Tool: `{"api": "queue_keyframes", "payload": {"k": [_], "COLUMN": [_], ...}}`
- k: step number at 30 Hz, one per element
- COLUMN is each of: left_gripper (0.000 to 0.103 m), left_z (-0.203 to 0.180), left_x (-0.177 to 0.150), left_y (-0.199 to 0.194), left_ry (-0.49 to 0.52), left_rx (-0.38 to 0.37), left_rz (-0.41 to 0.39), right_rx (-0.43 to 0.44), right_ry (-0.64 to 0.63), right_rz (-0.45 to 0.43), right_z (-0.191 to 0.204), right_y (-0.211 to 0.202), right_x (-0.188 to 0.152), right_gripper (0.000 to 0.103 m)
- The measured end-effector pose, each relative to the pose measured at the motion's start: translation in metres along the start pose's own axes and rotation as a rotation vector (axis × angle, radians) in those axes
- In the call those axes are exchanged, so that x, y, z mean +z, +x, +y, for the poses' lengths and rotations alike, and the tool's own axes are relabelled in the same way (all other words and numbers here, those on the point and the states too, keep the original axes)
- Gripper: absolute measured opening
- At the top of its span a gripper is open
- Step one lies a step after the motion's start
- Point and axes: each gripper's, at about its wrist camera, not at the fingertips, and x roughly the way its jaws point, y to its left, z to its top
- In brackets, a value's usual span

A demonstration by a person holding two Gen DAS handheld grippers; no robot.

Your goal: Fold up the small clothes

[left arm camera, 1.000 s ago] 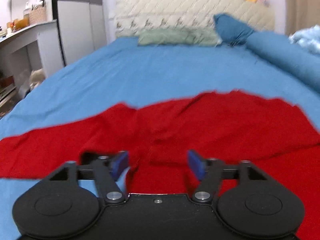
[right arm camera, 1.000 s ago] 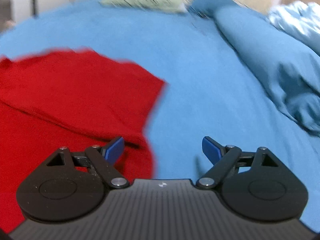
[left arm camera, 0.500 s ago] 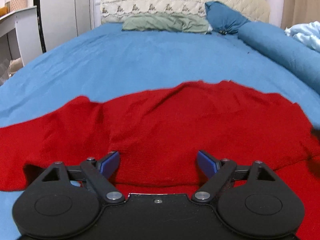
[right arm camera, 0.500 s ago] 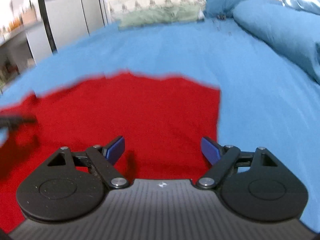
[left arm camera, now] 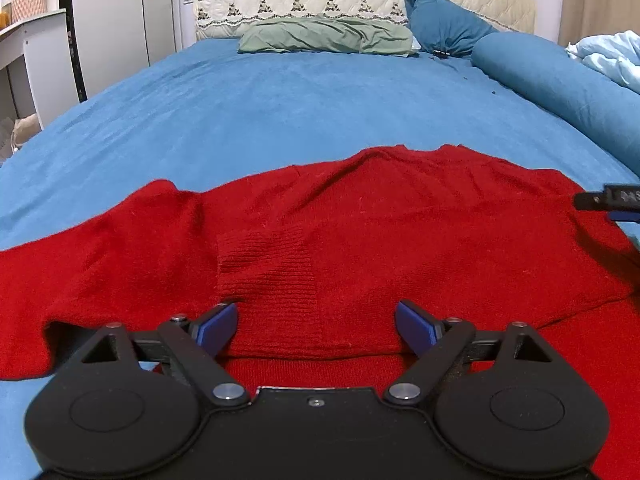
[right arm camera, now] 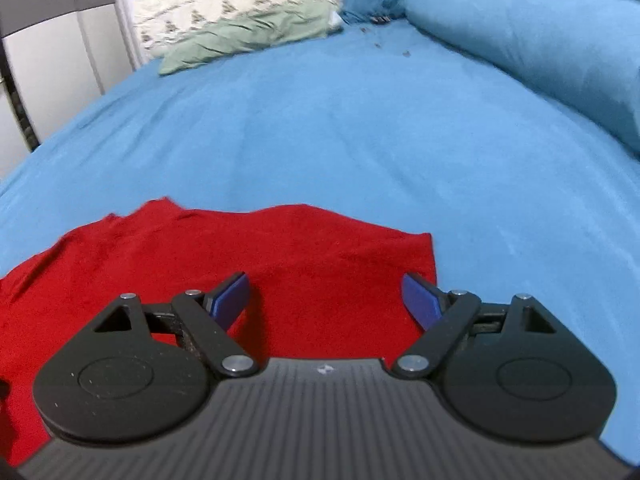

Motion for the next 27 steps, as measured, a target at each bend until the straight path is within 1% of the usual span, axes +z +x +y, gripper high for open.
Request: {"api": "queue_keyframes", "payload": {"k": [3,5,7,9,11,13,14,15,17,19,21,23,25,27], "left_gripper": [0.089,0.089,0.09,0.091,0.094,0.103,0.103,0.103,0.103,0.103,0.103,0.103,0.103,0.101], "left_z": [0.0,0.0,0.003,0.01,0.02,0.037,0.048,0.06,0.084,0.113,0.146,0.182,0.218,0.253], "left_x": [0.008,0.016,0.025,0.034,0.043,0.049,0.051,0.052,0.054,0.052,0.046,0.033,0.018,-0.002], "left_y": [-0.017,-0.038,-0.066,-0.092,-0.12,-0.146,-0.158,-0.17,-0.185,-0.196,-0.197,-0.193,-0.181,-0.167], "left_ry": [-0.021,-0.022,-0.031,-0.047,-0.064,-0.098,-0.122,-0.147,-0.187,-0.226,-0.275,-0.353,-0.438,-0.512], "left_rx": [-0.008,0.007,0.015,0.023,0.035,0.043,0.044,0.045,0.059,0.103,0.153,0.209,0.238,0.247], "left_rz": [-0.025,-0.052,-0.086,-0.111,-0.141,-0.171,-0.19,-0.208,-0.225,-0.233,-0.232,-0.224,-0.199,-0.169], "right_rx": [0.032,0.064,0.119,0.138,0.151,0.176,0.193,0.209,0.245,0.273,0.294,0.315,0.333,0.352], "right_ry": [-0.075,-0.093,-0.093,-0.139,-0.189,-0.229,-0.242,-0.25,-0.263,-0.282,-0.306,-0.318,-0.321,-0.32], "right_rz": [-0.019,-0.013,-0.008,-0.023,-0.052,-0.086,-0.099,-0.093,-0.063,-0.049,-0.038,-0.027,-0.013,0.011], "right_z": [0.017,0.027,0.036,0.051,0.07,0.093,0.104,0.115,0.139,0.16,0.182,0.204,0.222,0.236], "right_y": [-0.031,-0.055,-0.082,-0.111,-0.139,-0.159,-0.168,-0.175,-0.18,-0.181,-0.178,-0.177,-0.174,-0.168], "right_x": [-0.006,-0.004,0.0,0.004,0.004,0.011,0.014,0.015,0.019,0.017,0.012,0.003,-0.006,-0.015], "right_gripper": [0.099,0.1,0.101,0.102,0.103,0.103,0.103,0.103,0.103,0.103,0.103,0.103,0.103,0.103]}}
